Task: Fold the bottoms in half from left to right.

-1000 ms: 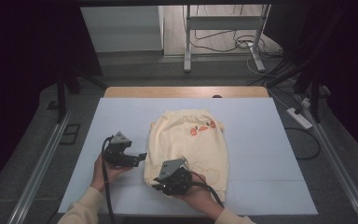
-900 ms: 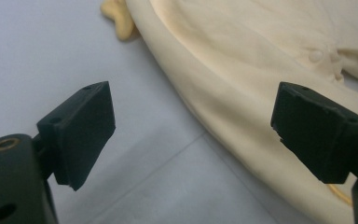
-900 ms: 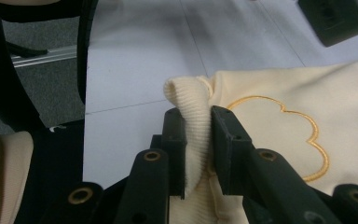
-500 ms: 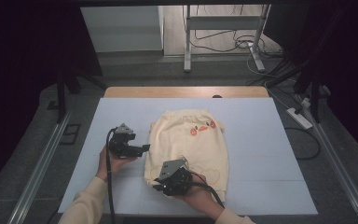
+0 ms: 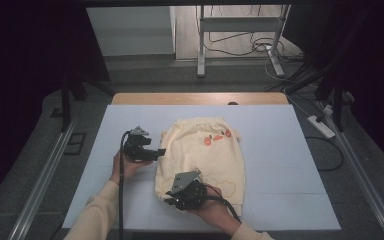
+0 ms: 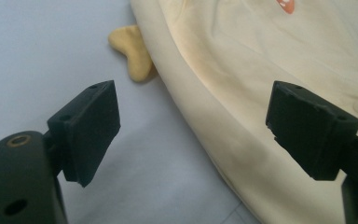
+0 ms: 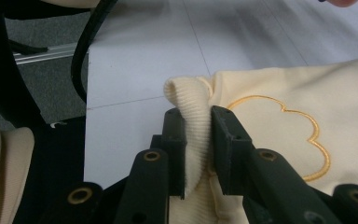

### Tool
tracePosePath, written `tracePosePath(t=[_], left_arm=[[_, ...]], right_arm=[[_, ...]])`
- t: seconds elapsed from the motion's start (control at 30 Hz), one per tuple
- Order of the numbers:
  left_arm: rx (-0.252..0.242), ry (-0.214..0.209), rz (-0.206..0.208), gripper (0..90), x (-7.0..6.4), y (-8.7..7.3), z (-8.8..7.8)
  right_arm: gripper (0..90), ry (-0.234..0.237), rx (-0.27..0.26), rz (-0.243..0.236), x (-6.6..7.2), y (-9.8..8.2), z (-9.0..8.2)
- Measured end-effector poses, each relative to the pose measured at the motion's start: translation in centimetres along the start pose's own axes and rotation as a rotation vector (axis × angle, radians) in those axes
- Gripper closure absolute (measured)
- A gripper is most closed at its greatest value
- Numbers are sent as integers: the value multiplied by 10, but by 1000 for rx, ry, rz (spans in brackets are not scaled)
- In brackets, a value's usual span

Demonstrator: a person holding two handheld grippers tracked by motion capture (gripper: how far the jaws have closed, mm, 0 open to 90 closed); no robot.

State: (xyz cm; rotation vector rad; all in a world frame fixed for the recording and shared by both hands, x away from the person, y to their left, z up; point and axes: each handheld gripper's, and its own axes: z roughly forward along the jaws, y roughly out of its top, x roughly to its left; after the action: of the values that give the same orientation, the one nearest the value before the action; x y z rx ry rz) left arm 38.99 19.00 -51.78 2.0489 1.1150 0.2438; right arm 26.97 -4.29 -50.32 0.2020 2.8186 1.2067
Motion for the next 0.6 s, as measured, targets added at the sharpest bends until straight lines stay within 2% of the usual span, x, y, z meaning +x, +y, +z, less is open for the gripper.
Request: tracePosePath(t=[0.6], left_arm=[[15,-15,-9,189,13,17,24]], right_arm=[[750,0,0,4,0,-1,0]])
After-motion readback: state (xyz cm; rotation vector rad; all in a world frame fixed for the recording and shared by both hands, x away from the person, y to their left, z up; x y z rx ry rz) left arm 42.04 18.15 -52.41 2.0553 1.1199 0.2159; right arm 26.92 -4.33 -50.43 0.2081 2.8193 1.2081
